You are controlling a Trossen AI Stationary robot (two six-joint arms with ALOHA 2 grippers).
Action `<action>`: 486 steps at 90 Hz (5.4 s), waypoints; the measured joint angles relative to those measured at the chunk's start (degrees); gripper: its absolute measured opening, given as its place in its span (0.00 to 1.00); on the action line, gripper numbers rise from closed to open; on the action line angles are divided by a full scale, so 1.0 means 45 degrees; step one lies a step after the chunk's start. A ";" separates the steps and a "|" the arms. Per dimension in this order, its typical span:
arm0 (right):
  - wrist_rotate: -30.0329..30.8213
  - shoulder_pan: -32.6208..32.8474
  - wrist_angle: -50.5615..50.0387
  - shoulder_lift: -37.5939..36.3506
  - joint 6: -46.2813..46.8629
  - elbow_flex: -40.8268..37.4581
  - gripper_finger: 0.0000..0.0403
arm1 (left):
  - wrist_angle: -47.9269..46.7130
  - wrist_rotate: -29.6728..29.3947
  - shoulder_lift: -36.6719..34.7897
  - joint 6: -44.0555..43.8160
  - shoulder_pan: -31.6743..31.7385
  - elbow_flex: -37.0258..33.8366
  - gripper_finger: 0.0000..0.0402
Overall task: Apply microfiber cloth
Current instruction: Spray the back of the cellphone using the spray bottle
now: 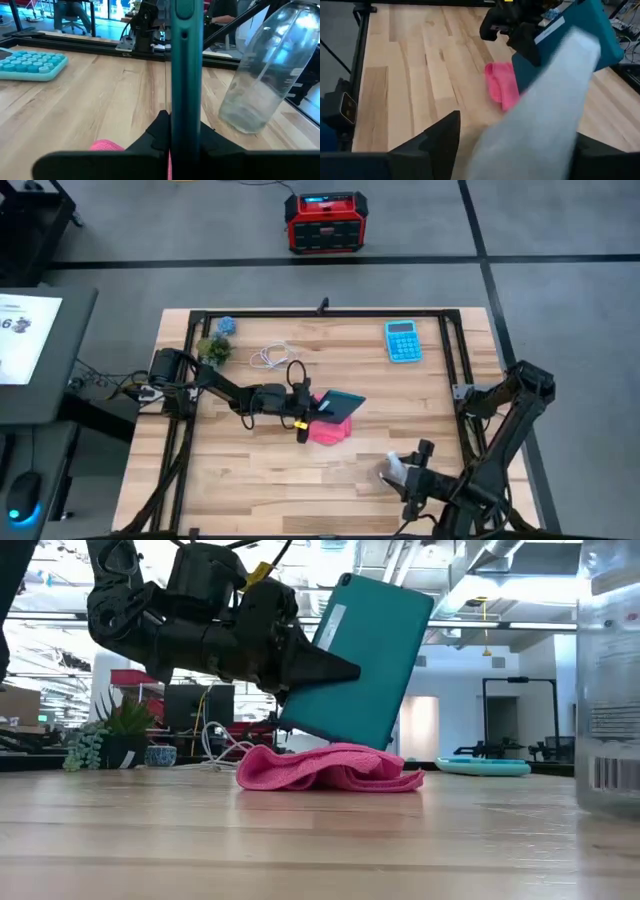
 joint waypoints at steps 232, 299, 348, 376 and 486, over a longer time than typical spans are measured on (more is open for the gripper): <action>0.1354 0.0185 0.1607 -0.0091 0.0530 -0.0021 0.63 | -0.0204 0.0071 -0.0199 0.0262 -0.0166 0.0000 0.02; -0.1059 0.0052 -0.1638 -0.0096 0.2232 0.2006 0.24 | -0.0440 0.0068 -0.0209 0.0273 -0.0243 0.0000 0.02; 0.0783 -0.0437 -0.2165 -0.0096 0.1125 0.2203 0.23 | -0.0137 -0.2834 -0.0219 0.2312 -0.0899 0.0000 0.02; 0.0748 -0.0512 -0.4538 -0.0038 0.3978 0.2203 0.23 | 0.0008 -0.4573 -0.0185 0.1502 -0.0894 -0.0419 0.02; -0.3239 -0.0659 -0.5839 0.0016 0.3899 0.3539 0.59 | 0.0118 -0.4359 -0.0155 0.1175 -0.0908 -0.0680 0.02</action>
